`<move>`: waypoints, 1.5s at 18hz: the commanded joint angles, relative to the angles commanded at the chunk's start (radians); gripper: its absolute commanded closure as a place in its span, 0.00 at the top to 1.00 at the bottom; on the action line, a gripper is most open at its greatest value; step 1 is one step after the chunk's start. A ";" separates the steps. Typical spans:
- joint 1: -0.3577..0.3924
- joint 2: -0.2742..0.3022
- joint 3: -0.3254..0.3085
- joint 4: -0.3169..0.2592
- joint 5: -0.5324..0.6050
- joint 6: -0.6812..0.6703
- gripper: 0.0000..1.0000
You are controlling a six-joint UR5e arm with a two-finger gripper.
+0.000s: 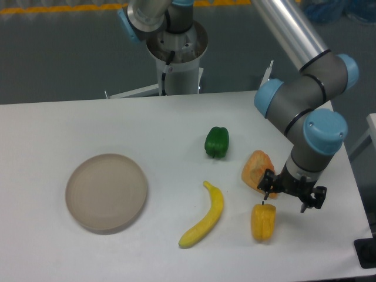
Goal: Pick up the yellow pepper from the table
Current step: 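Move the open gripper over the small yellow pepper and lower it, then close the gripper around the yellow pepper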
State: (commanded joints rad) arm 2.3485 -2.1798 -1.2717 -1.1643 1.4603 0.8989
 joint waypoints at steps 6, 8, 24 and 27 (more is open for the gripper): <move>-0.018 -0.014 -0.035 0.077 0.006 -0.015 1.00; -0.018 -0.008 -0.058 0.078 0.006 -0.014 1.00; -0.043 -0.012 -0.101 0.161 0.011 -0.046 0.68; -0.041 -0.011 -0.101 0.163 0.011 -0.045 0.48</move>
State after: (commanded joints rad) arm 2.3071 -2.1905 -1.3729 -1.0017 1.4711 0.8544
